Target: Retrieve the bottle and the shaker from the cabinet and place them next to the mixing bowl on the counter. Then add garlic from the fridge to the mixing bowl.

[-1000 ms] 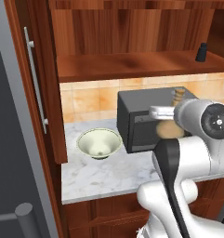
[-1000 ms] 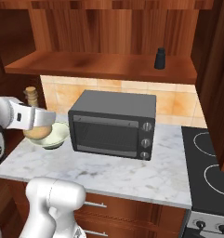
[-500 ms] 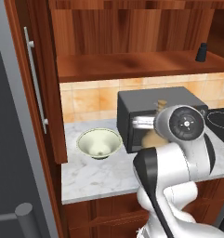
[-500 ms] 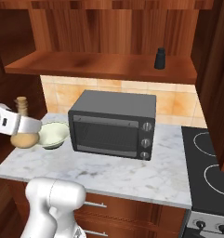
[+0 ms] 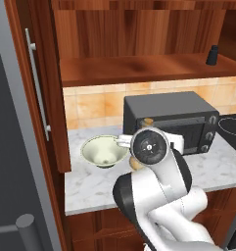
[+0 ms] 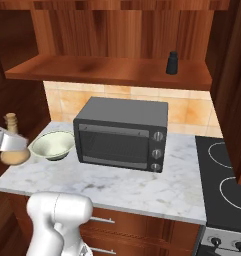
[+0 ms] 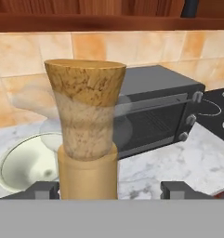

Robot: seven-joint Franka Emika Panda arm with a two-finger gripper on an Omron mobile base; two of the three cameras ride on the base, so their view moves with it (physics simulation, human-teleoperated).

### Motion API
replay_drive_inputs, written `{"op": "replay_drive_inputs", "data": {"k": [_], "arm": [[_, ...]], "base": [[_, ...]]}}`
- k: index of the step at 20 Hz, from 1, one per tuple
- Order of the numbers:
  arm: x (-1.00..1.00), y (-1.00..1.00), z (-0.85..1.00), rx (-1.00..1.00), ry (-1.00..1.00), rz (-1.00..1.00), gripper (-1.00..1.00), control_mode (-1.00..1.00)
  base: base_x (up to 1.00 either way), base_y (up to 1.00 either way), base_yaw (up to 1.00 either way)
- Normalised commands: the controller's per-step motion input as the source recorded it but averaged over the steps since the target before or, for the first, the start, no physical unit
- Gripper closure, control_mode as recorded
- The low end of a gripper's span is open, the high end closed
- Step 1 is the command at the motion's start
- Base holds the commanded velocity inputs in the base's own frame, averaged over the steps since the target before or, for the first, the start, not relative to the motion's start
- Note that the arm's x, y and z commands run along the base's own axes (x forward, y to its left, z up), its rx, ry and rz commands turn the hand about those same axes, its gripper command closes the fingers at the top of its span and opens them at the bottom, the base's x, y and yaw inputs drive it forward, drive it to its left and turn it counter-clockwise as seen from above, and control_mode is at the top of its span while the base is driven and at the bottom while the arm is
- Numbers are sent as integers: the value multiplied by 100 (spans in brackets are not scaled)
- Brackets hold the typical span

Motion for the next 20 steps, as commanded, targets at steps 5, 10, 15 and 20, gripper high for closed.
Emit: {"op": "replay_drive_inputs", "data": {"k": [5, 10, 15, 20], "arm": [[5, 6, -100, -7, -26, 0, 100, -100], [4, 0, -95, 0, -23, 6, 100, -100], [20, 0, -82, 0, -28, 6, 100, -100], [35, 0, -65, 0, -32, 7, 100, -100]], "base": [[0, 0, 0], [0, 0, 0], [0, 0, 0], [0, 0, 0]]}}
